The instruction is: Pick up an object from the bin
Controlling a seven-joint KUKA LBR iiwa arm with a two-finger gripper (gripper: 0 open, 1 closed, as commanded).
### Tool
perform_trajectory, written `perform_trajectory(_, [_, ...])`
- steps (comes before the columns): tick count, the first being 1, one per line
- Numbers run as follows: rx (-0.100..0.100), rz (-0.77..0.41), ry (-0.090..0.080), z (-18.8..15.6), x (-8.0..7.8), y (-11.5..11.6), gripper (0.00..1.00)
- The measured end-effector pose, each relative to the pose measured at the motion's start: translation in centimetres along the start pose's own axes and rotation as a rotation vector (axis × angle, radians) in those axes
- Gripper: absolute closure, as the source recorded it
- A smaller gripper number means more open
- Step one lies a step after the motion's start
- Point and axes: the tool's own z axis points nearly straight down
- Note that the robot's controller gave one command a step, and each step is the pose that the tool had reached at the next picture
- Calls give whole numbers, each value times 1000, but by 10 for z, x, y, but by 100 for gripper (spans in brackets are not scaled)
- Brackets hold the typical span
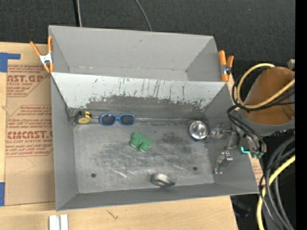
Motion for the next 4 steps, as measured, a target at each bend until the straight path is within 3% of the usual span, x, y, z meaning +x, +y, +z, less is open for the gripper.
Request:
perform_trajectory(1, [2,2,-17,76,-83,83,0])
perform_trajectory(2, [-1,-100,-9,66,-68,142,0])
perform_trajectory(3, [-2,64,-5,57,-14,192,0])
perform_trajectory(4, [-3,114,-16,20,-81,224,0])
